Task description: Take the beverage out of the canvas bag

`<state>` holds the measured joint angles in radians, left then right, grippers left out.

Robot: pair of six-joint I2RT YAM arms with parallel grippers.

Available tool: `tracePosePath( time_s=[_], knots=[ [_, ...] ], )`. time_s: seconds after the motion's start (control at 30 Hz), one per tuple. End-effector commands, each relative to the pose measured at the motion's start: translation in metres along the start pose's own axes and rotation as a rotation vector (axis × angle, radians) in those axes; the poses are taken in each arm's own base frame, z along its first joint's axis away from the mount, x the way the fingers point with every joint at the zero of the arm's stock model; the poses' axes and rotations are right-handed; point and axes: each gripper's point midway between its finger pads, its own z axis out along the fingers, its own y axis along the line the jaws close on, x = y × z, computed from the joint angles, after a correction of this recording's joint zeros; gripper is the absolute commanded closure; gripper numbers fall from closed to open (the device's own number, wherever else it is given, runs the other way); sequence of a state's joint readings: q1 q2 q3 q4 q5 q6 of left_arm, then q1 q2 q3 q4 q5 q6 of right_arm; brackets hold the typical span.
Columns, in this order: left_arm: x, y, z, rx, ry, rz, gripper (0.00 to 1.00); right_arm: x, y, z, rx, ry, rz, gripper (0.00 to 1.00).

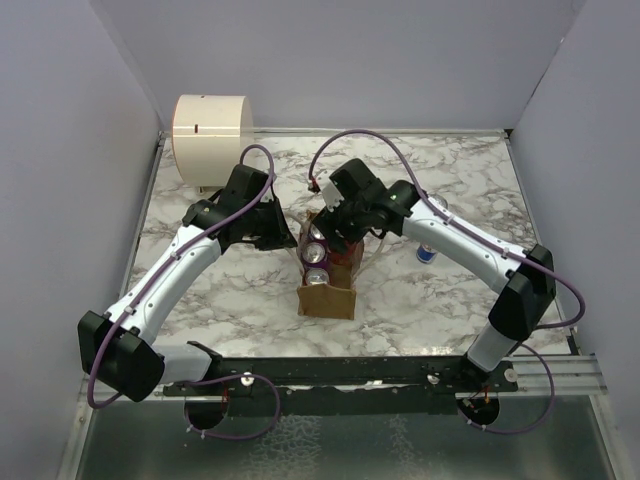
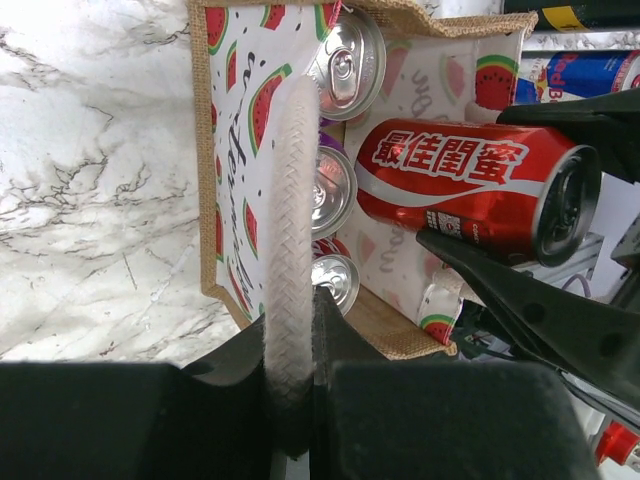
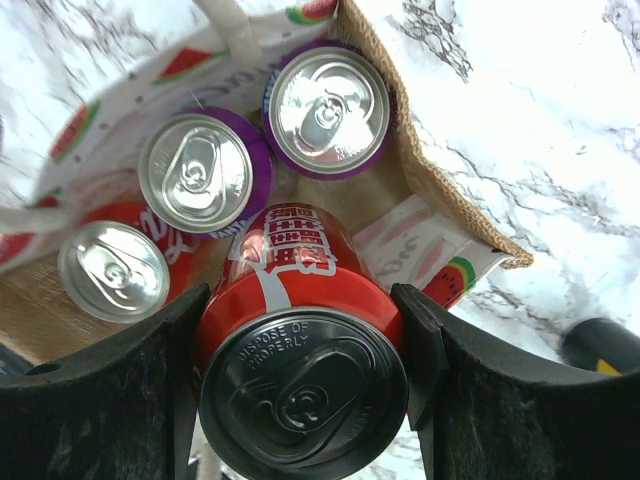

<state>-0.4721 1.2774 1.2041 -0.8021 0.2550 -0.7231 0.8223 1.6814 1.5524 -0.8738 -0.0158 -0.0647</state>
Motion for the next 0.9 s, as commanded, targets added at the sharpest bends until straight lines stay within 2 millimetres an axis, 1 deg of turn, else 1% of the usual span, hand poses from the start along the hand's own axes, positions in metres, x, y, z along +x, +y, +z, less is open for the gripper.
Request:
tracePosePath(
  time_s=[0.0,0.13,0.23,0.3,0.43,0.57,0.7,0.77,0.83,0.87],
  knots=[
    [-0.004,-0.003,-0.007,0.009,-0.032,-0.022,1.0,-0.047,0.01,-0.034,-0.031,-0.163,0.219,0.98],
    [-0.004,-0.002,-0.008,0.01,-0.05,-0.051,1.0,-0.055,0.013,-0.042,-0.042,-0.15,0.268,0.98],
    [-0.008,-0.001,-0.01,-0.007,-0.071,-0.072,1.0,-0.062,0.01,-0.054,-0.027,-0.141,0.267,0.98],
    [-0.01,-0.001,-0.01,-0.012,-0.072,-0.087,1.0,-0.07,0.009,-0.067,-0.027,-0.163,0.263,0.98],
    [-0.011,0.0,-0.01,-0.029,-0.073,-0.125,1.0,-0.088,0.014,-0.093,-0.067,-0.231,0.283,0.98],
    [-0.01,0.005,-0.01,-0.055,-0.079,-0.165,1.0,-0.104,0.01,-0.125,-0.049,-0.311,0.318,0.98],
    [-0.006,0.01,-0.011,-0.083,-0.076,-0.195,1.0,-0.112,-0.002,-0.168,0.015,-0.414,0.351,0.98],
    [-0.005,0.013,-0.011,-0.1,-0.071,-0.205,1.0,-0.108,-0.01,-0.188,0.056,-0.461,0.386,0.98],
    [-0.004,0.014,-0.011,-0.11,-0.064,-0.212,1.0,-0.099,-0.015,-0.206,0.088,-0.504,0.416,0.98],
    [-0.004,0.014,-0.01,-0.112,-0.06,-0.214,1.0,-0.092,-0.017,-0.219,0.1,-0.529,0.432,0.98]
  ],
)
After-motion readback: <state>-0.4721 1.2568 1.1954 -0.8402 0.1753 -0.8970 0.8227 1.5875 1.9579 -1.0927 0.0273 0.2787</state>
